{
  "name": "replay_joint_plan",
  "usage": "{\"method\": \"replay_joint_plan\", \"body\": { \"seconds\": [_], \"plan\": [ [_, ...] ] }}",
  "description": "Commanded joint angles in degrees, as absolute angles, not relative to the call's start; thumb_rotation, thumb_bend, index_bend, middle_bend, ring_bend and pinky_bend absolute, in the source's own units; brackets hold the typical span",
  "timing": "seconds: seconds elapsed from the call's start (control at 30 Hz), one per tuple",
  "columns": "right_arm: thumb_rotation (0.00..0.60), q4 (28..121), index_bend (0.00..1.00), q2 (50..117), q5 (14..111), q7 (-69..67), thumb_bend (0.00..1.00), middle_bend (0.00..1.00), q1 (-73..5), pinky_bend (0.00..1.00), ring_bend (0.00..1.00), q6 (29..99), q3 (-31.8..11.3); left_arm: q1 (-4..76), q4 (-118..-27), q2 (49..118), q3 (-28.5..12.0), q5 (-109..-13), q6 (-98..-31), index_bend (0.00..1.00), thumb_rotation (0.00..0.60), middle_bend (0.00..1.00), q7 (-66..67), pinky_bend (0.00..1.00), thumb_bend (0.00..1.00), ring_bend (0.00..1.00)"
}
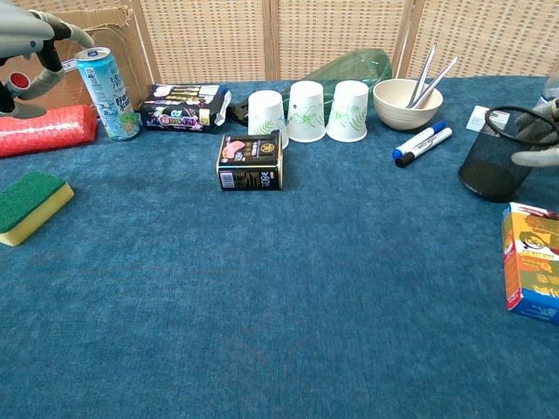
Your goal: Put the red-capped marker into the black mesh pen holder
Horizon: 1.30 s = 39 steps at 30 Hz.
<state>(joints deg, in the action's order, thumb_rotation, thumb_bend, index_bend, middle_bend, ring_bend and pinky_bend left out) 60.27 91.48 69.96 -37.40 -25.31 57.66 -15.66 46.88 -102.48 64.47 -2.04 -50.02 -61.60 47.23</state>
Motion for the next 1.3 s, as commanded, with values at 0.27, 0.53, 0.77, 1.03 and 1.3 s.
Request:
{"method": "replay_joint_plan", "body": {
  "seconds": [0.27,0.53,0.77,1.03,1.3],
  "plan": [
    [0.600,71.2,0.40,88.1,76.1,-38.1,0.00,0.50,-23.3,0.34,0.38,64.1,-14.3,46.6,-102.5,63.8,-2.3,-50.5,-61.1,0.75,0.600,0.00,45.8,0.29,0.41,0.00],
    [0.600,81.3,0.39,84.8,83.1,-37.0,0.00,0.49,-23.8,0.34,0.38,67.0,-11.8,46.5,-103.5,62.8,-2.7,-50.8,-61.2,0.75,0.600,0.00,45.2,0.29,0.41,0.00],
    [0.600,87.0,0.39,85.2,89.1,-32.5,0.00,0.49,-25.9,0.34,0.38,67.4,-9.1,46.6,-104.4,61.8,-3.0,-50.8,-61.0,0.75,0.600,0.00,44.7,0.29,0.41,0.00],
    [0.600,92.1,0.40,90.6,90.6,-23.2,0.00,0.49,-29.5,0.34,0.38,64.4,-7.7,46.5,-105.1,60.8,-3.4,-51.0,-60.7,0.75,0.600,0.00,43.5,0.30,0.41,0.00],
    [0.600,93.3,0.40,95.0,89.0,-17.6,0.00,0.50,-32.4,0.34,0.38,61.9,-8.0,46.6,-105.4,59.7,-3.9,-51.2,-59.9,0.75,0.600,0.00,42.1,0.30,0.41,0.00]
  ]
}}
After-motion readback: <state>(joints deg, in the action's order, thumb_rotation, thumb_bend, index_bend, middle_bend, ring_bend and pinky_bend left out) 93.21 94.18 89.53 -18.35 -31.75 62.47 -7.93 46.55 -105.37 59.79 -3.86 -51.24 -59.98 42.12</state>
